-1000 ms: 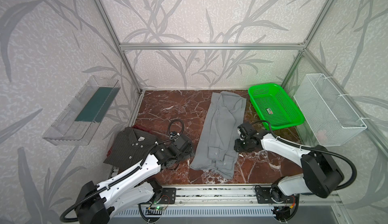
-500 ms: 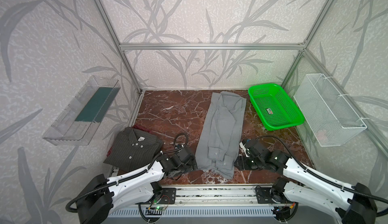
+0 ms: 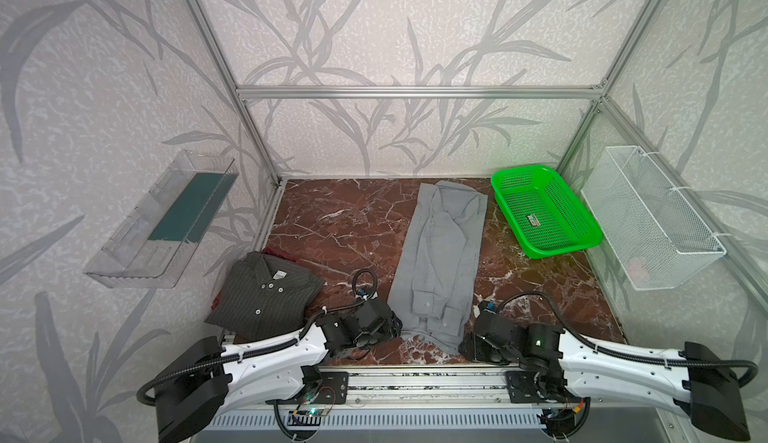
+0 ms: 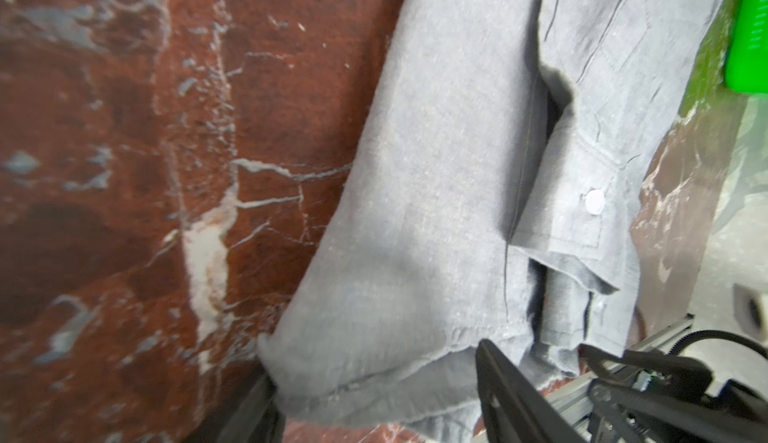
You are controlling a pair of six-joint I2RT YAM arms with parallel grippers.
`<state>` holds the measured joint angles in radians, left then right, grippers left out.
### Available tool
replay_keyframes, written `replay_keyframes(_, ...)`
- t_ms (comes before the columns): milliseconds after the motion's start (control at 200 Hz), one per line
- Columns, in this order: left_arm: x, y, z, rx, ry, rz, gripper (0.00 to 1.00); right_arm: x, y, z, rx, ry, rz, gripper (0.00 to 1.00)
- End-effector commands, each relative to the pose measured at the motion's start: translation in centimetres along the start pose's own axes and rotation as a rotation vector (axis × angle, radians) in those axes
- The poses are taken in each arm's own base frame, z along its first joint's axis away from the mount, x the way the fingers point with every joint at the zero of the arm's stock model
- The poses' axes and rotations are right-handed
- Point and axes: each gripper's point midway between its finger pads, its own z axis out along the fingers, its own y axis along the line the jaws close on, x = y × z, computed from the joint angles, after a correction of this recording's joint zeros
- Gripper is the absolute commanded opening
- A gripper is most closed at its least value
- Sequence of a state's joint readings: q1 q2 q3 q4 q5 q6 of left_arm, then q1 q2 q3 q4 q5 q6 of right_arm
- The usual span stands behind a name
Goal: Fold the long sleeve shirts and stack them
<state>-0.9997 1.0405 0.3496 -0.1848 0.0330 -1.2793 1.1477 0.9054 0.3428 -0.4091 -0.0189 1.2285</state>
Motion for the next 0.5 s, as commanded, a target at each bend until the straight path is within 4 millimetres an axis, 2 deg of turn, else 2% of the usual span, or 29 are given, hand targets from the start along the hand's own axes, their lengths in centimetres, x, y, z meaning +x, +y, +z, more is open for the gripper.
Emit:
replay_keyframes(0,1.5,2.9,1.0,-0.086,0.051,-0.023,0.64,-0.5,1.2,0.8,-0.034,-0.039,0.03,0.6)
replay_keyframes(125,2.1,2.8,1.5,-0.088,0.07,-0.018,0.52,-0.2,1.0,1.8,-0.008,-0.028,0.033,0.59)
replay_keyframes(245,2.6,2.8,1.7,-0.086,0.075,-0.02,0.47,-0.5,0.2,2.0,0.017,-0.053,0.033,0.57)
replay_keyframes(405,2.9,2.5,2.0,-0.077,0.072,-0.02,0.39,-0.8,0.5,1.8,0.004,-0.07,0.018,0.5)
replay_keyframes(495,3.0,2.3,2.1,-0.07,0.073,-0.022,0.34,-0.8,0.7,1.9,-0.007,-0.07,0.012,0.42)
